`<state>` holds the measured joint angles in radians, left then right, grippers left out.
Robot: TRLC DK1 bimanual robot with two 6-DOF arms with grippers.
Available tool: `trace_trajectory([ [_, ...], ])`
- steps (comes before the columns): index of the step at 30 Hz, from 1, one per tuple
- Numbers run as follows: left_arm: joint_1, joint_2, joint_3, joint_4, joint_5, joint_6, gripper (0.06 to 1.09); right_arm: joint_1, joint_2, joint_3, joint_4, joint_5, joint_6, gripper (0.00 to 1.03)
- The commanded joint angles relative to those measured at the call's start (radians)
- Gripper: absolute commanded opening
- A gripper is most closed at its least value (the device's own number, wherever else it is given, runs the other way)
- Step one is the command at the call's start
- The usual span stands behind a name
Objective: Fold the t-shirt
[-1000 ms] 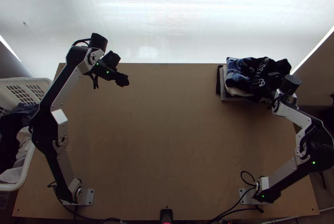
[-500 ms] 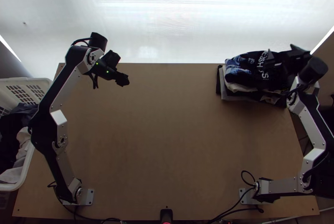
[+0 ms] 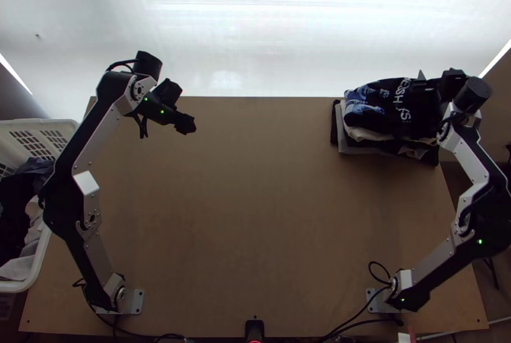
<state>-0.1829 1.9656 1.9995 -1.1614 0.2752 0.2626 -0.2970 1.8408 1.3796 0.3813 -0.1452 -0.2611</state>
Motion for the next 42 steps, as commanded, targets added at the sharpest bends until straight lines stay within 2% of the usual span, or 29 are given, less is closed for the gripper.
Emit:
trace_trajectory([
  [1,-0.001,-0.022,-0.022,0.003,-0.001,0.006,0.86,-0.053,0.239,0.131,0.028,0.012,0.011,0.99],
  [8,-0.009,-0.014,-0.022,0.014,-0.008,0.006,0.86,-0.071,0.370,0.162,0.062,0.032,0.013,0.99],
  [13,-0.018,-0.014,-0.022,0.019,-0.010,0.003,0.86,-0.073,0.376,0.127,0.065,0.032,0.013,0.99],
  [18,-0.021,-0.014,-0.019,0.023,-0.010,0.001,0.86,-0.074,0.311,0.073,0.073,0.033,0.013,0.99],
  [23,-0.021,-0.013,-0.015,0.023,-0.010,0.001,0.86,-0.074,0.160,0.044,0.073,0.032,0.013,0.99],
  [24,-0.024,-0.013,-0.013,0.026,-0.010,-0.002,0.86,-0.062,0.087,0.033,0.073,0.032,0.014,0.99],
  [31,-0.036,-0.013,-0.016,0.026,-0.008,-0.013,0.86,0.010,-0.048,0.027,0.073,0.033,0.002,0.99],
  [42,-0.052,-0.013,-0.031,0.039,-0.010,-0.028,0.86,0.236,0.014,-0.094,0.073,0.029,-0.081,1.00],
])
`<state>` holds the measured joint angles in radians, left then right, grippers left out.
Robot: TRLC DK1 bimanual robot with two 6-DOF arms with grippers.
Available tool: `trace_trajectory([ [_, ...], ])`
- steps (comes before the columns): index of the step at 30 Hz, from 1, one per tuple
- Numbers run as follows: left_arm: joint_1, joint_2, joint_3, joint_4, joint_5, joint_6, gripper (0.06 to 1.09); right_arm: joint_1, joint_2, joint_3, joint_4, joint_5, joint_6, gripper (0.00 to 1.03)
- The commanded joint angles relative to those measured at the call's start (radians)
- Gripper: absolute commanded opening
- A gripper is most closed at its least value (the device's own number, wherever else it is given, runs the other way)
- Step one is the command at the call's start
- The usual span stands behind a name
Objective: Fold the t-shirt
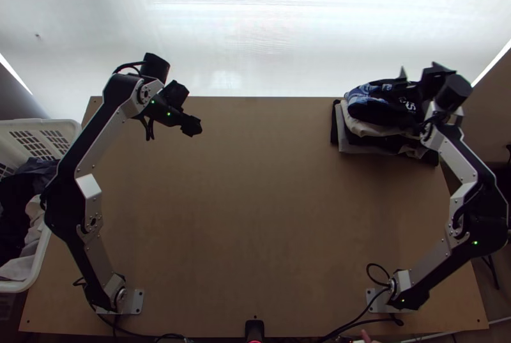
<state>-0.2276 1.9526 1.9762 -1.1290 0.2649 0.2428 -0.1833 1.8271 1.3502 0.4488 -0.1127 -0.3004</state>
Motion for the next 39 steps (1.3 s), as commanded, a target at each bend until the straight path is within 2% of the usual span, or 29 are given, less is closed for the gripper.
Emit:
trace_trajectory([
  [1,-0.007,-0.001,-0.013,0.012,0.000,-0.010,0.86,0.133,0.041,-0.075,0.005,-0.005,-0.045,1.00],
  [8,0.002,-0.018,-0.051,0.032,0.000,-0.010,0.86,0.143,0.087,-0.161,0.007,-0.004,-0.072,0.99],
  [21,0.020,-0.009,-0.039,0.043,0.000,0.004,0.86,0.059,-0.042,-0.462,0.073,0.005,-0.085,0.99],
  [26,0.022,-0.007,-0.039,0.058,0.000,-0.004,0.86,0.067,-0.063,-0.473,0.082,0.021,-0.095,0.99],
  [30,0.024,-0.020,-0.027,0.071,0.000,-0.016,0.86,0.082,-0.172,-0.436,0.074,0.025,-0.095,0.99],
  [36,0.057,-0.138,-0.027,0.126,-0.016,-0.031,0.86,0.148,-0.468,-0.373,-0.007,0.050,-0.089,0.99],
  [39,0.089,-0.222,-0.048,0.169,-0.016,-0.045,0.86,0.182,-0.601,-0.347,-0.028,0.050,-0.043,0.99],
])
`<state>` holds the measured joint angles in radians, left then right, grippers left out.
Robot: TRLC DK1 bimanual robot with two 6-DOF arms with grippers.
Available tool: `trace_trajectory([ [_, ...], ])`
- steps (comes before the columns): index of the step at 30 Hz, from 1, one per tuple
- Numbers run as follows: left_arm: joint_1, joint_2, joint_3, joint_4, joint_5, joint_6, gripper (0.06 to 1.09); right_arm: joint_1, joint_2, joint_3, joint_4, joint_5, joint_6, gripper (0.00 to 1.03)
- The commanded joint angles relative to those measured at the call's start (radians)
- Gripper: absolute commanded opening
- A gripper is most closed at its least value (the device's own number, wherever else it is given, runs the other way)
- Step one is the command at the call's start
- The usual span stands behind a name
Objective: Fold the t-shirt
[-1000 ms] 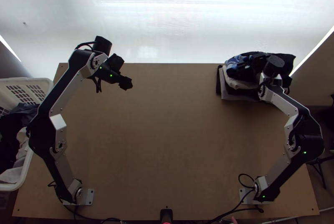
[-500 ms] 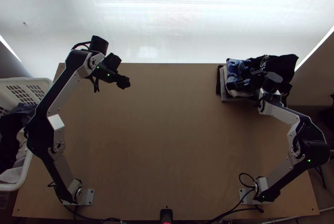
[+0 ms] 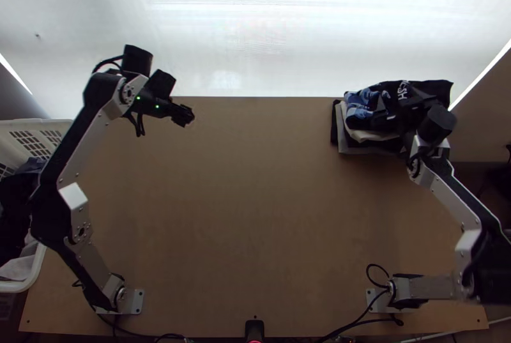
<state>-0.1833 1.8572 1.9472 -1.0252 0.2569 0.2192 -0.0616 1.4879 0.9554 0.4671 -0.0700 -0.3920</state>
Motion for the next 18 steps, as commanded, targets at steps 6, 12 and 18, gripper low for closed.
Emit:
trace_trajectory([
  [6,0.113,-0.408,-0.269,0.307,-0.008,-0.038,0.88,0.148,-0.439,0.036,-0.068,0.072,0.048,0.99],
  [12,0.209,-0.739,-0.657,0.556,-0.010,-0.050,0.93,0.194,-0.560,-0.060,-0.090,0.053,0.050,0.99],
  [18,0.352,-1.121,-1.033,0.748,-0.038,-0.058,1.04,0.270,-0.799,-0.307,-0.051,0.055,0.091,0.99],
])
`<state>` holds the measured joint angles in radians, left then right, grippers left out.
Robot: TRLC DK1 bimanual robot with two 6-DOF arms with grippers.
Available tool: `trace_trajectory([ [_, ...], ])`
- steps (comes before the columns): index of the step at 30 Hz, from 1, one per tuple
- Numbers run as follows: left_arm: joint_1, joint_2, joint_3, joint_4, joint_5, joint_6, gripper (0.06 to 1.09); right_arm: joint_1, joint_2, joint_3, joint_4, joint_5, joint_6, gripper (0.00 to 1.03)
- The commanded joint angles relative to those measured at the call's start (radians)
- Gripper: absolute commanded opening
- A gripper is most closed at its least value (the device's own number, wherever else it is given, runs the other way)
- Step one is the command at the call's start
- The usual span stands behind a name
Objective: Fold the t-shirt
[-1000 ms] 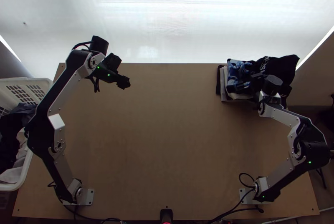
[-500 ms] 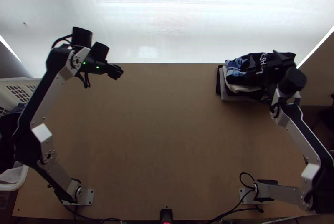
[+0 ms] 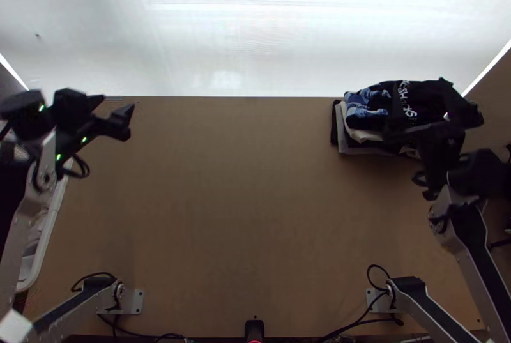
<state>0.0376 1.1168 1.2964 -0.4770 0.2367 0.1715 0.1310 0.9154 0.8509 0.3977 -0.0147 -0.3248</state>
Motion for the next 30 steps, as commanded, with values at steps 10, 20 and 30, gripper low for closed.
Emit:
trace_trajectory([
  [10,0.272,-0.933,-0.822,0.457,-0.017,-0.010,1.04,0.160,-0.573,-0.628,0.155,0.018,0.107,0.99],
  [20,0.344,-1.121,-1.082,0.568,-0.017,-0.006,1.04,0.220,-0.836,-0.757,-0.017,-0.019,0.110,0.99],
  [30,0.320,-1.120,-1.218,0.500,0.023,0.045,1.04,0.217,-0.645,-0.759,-0.097,-0.194,0.046,0.99],
])
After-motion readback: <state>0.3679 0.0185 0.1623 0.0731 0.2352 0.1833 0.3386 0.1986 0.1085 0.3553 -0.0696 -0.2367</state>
